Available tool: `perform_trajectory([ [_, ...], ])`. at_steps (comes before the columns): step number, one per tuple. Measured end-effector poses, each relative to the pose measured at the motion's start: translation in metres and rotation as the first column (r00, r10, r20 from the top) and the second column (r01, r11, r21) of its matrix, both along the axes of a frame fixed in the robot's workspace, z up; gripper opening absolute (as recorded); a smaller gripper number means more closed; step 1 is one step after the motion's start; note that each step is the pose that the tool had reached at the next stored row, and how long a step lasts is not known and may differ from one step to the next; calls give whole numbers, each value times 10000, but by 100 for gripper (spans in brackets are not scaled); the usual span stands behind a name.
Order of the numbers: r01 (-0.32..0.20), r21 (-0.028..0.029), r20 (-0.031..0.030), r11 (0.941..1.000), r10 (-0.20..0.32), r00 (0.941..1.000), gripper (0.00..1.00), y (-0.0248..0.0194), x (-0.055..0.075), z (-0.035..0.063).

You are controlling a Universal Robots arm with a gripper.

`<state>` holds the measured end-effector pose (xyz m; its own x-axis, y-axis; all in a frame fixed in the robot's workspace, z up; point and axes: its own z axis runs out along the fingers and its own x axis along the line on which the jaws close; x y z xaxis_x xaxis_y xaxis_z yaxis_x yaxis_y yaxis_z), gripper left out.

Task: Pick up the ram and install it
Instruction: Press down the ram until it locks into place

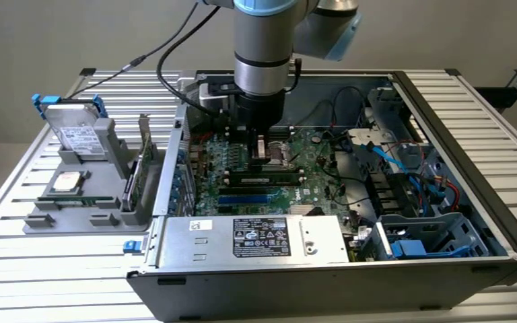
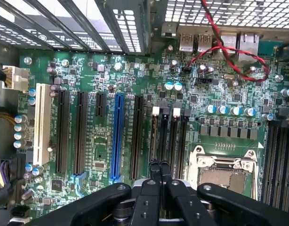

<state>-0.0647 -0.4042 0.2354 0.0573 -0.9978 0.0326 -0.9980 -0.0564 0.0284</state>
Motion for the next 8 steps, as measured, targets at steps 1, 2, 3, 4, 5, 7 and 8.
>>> perform_trajectory([
  [1, 2, 1, -1, 10000, -2, 10000, 10, -13, -2, -1],
  [2, 2, 3, -1, 10000, -2, 10000, 10, -18, -2, -3],
  [3, 2, 2, -1, 10000, -2, 10000, 10, -18, -2, -4],
  [4, 3, 1, -2, 10000, -3, 10000, 10, -18, -2, -5],
  [5, 2, 2, -2, 10000, -2, 10000, 10, -17, -2, -7],
  [7, 0, 5, 0, 10000, 0, 10000, 10, -15, -1, -15],
  [8, 0, 4, 0, 10000, 0, 10000, 10, -15, -1, -22],
])
